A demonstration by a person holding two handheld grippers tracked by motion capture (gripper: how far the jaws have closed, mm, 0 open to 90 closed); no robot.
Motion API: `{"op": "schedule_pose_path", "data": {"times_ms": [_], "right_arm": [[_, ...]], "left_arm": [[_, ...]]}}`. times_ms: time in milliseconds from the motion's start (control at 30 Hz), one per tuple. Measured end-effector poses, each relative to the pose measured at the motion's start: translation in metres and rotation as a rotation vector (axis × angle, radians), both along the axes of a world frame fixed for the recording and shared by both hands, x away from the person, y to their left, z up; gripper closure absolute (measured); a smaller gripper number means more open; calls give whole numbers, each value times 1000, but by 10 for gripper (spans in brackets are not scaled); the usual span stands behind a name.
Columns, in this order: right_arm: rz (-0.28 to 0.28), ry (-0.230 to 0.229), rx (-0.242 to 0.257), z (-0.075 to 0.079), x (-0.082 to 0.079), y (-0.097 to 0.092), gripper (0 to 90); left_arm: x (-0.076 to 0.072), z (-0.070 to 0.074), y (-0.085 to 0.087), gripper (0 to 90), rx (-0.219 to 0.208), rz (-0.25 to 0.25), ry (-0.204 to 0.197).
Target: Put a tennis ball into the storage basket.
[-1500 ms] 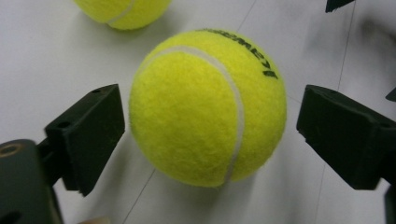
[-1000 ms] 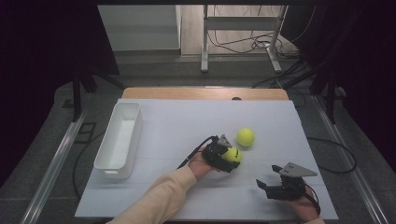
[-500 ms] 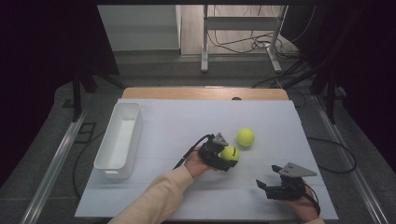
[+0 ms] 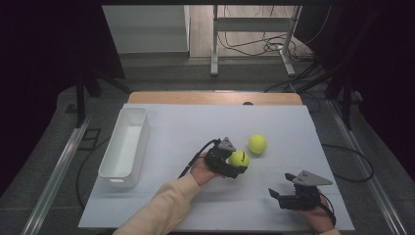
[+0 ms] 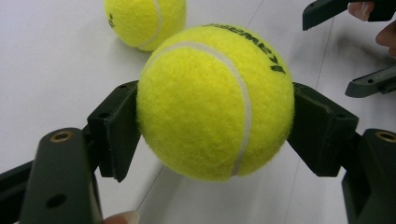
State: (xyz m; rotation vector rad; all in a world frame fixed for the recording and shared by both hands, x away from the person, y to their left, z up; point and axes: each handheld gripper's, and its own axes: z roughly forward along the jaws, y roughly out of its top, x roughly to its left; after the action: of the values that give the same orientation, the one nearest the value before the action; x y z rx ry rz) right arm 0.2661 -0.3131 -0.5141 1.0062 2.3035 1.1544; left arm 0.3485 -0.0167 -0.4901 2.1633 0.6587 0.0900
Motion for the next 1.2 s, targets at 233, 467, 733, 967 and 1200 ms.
{"op": "schedule_pose_path", "data": {"times_ms": [233,467,733,967,1200], "right_arm": [[-3,-1,0,-1,0,0,149],[2,-4,-3,0,0,0,149],[1,-5,-4,0,0,0,149],[0,-7,-4,0,0,0,149],[2,-7,-2,0,0,0,149]], "left_arm": [[-3,6,9,254,-12,9,-12],[-3,11,18,254,-23,20,-21],[-4,14,26,255,-37,36,-23],[-5,18,31,254,-44,38,-31],[-5,24,40,255,-61,56,-35]]}}
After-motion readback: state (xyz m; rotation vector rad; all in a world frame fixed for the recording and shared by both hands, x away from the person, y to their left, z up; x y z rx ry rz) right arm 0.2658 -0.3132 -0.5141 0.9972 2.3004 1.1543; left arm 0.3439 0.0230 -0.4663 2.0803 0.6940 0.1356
